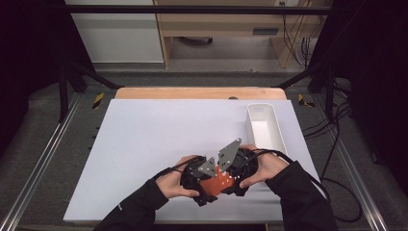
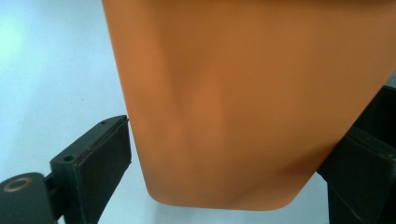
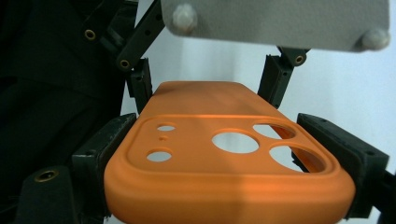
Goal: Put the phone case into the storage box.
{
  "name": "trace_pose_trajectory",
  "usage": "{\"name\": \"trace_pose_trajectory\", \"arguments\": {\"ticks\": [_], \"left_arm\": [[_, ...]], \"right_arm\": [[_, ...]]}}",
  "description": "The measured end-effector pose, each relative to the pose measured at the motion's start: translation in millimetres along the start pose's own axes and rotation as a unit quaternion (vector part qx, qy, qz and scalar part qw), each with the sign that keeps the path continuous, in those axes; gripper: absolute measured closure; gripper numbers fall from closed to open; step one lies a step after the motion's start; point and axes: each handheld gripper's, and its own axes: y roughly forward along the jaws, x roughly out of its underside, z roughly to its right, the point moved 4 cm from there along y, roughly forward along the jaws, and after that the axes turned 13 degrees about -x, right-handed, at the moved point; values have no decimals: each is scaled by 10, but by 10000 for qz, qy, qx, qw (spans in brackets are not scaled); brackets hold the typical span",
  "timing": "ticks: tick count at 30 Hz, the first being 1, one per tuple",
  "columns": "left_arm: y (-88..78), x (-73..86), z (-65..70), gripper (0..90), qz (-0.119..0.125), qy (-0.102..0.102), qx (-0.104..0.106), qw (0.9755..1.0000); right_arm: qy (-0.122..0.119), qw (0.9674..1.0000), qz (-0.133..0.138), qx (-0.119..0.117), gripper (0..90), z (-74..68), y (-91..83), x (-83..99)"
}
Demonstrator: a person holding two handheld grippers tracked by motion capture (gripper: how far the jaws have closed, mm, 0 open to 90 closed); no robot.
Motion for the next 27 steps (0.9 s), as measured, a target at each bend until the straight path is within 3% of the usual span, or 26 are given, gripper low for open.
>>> {"name": "trace_pose_trajectory", "arguments": {"ticks": [9,27], "left_arm": [[36,-22,22,91,-149,171,-29,9997],[77,-48,56,149,-324,275,25,9991]], "right_arm": [[-27,10000,-48,12,156,-2,11,-16],[-102,9998,-145,12,156,-5,36,-9]]}}
